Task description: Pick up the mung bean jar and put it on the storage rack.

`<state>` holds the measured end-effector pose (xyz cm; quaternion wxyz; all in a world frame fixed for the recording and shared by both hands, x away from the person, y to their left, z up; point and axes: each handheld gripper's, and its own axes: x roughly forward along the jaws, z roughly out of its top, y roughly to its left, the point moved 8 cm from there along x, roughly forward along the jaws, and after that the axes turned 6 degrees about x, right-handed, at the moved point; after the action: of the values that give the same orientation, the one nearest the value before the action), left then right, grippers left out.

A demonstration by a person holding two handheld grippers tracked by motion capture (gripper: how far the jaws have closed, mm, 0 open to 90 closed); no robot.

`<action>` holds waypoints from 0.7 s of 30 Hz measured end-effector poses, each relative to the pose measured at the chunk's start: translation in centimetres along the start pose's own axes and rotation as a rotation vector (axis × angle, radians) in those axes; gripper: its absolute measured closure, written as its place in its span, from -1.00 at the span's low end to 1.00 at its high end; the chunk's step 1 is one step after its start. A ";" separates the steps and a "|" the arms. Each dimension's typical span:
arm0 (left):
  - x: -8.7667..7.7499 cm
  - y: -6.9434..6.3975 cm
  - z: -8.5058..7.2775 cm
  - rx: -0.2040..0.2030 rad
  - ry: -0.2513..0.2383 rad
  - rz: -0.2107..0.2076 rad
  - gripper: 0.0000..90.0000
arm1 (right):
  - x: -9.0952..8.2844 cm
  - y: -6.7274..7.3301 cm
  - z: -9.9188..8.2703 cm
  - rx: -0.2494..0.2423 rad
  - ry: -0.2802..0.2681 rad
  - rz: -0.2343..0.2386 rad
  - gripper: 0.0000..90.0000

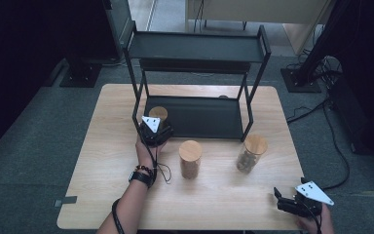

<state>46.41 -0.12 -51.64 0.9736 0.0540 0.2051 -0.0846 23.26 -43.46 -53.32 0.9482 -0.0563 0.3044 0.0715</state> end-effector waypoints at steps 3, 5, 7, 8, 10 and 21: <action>-0.4 0.0 -0.4 0.009 0.004 -0.009 -0.54 | 0.0 0.0 0.0 -0.001 0.002 0.001 -1.00; -0.7 0.0 -0.6 0.012 0.002 -0.030 -0.61 | 0.0 0.0 0.0 -0.002 0.002 0.002 -1.00; -1.1 0.0 -0.7 -0.002 -0.012 -0.051 -0.76 | 0.0 0.0 0.0 -0.003 0.002 0.001 -1.00; -1.2 0.0 -0.8 -0.004 -0.013 -0.056 -0.76 | 0.0 0.0 0.0 -0.004 0.002 0.001 -1.00; -1.5 0.1 -1.1 0.000 -0.008 -0.061 -0.76 | 0.0 0.1 0.0 -0.005 0.003 0.000 -1.00; -3.5 0.3 -1.8 0.002 -0.036 -0.113 -0.77 | 0.0 0.1 0.0 -0.008 0.001 -0.001 -1.00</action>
<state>42.57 0.91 -51.83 0.9708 0.0418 0.1900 -0.1405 23.25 -43.37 -53.34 0.9478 -0.0603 0.3046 0.0720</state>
